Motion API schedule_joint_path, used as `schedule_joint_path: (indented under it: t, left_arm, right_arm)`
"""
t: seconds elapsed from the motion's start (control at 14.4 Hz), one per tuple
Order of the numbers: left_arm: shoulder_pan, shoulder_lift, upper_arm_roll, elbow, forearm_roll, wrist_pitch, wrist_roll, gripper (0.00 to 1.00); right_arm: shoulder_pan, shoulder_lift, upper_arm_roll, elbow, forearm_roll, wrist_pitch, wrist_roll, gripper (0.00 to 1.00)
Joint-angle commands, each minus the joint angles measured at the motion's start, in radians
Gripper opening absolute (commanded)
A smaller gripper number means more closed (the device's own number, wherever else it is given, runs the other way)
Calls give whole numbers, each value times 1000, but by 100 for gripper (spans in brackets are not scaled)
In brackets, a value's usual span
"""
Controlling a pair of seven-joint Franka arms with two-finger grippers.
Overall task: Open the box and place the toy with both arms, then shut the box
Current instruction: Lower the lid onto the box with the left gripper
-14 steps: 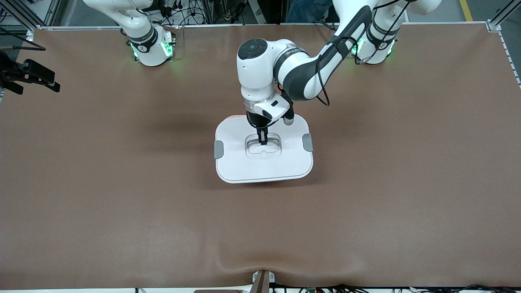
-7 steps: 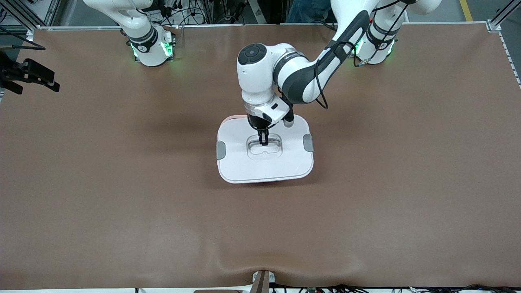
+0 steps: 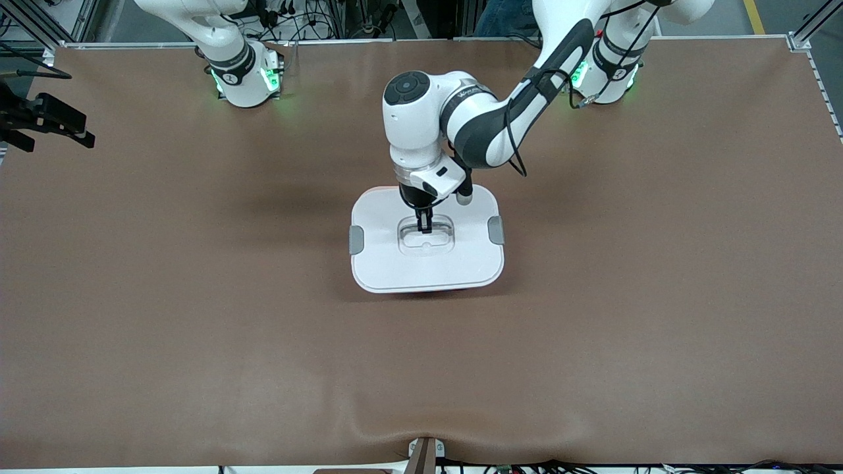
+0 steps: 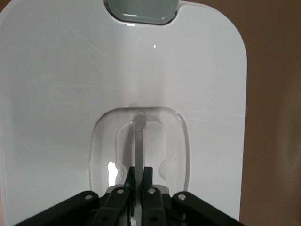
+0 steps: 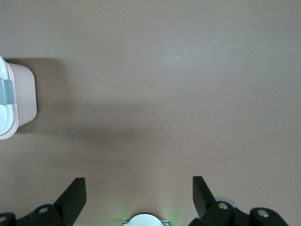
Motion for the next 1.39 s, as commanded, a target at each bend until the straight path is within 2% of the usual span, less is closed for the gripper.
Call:
schedule_joint_path:
  t: [0.0, 1.32]
  left_arm:
    - [-15, -8, 2, -16, 27, 15, -57, 0]
    - [-15, -11, 2, -39, 37, 15, -25, 0]
  right_arm:
    - [9, -1, 0, 13, -9, -9, 9, 100]
    - [21, -1, 0, 16, -11, -8, 9, 100]
